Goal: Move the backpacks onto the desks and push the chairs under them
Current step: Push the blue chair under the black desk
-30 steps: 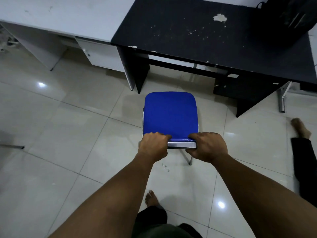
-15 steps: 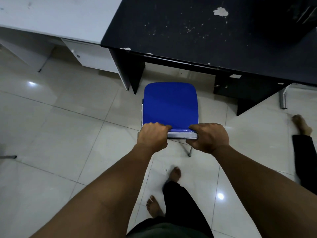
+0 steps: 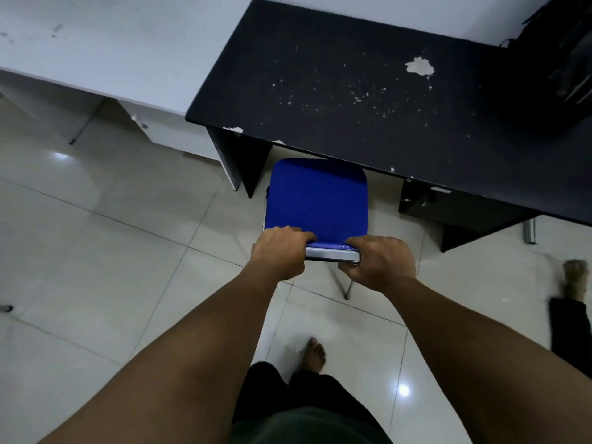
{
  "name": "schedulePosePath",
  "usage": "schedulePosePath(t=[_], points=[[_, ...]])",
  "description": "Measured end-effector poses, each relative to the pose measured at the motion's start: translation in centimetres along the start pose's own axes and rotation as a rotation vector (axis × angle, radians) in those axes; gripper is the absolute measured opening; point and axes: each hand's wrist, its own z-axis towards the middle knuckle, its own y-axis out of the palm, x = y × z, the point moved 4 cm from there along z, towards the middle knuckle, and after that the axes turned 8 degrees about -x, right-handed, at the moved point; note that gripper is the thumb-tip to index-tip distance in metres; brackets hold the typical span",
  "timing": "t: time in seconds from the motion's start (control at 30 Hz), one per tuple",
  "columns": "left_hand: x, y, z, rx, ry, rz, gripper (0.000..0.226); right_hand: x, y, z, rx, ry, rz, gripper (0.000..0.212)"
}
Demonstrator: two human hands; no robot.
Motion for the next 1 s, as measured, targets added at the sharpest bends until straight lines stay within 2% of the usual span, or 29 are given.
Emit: schedulePosePath(t=[0.3,0.67,0.83,1.0], points=[[-3.0,-2.4,6.6,-0.06,0.031,0.022,0.051,2.0,-1.0,6.1,-0.029,0.063,-0.001,0.049],[-7.7,-5.4,13.6,-0.073,0.13,-0.011,0.044,3.5,-1.8,14.0,-0.081,0.153,0.035,0.056],[-10.9,-6.7,15.6,-0.102,0.164,0.038,0.047,2.0,-2.4,16.9,-0.078,0.177,0.042,0.053],[-14.1,-8.4,16.7,-0.054,0.157,0.098,0.047,-0.5,-3.2,19.5,-0.077,0.186,0.051,0.054]])
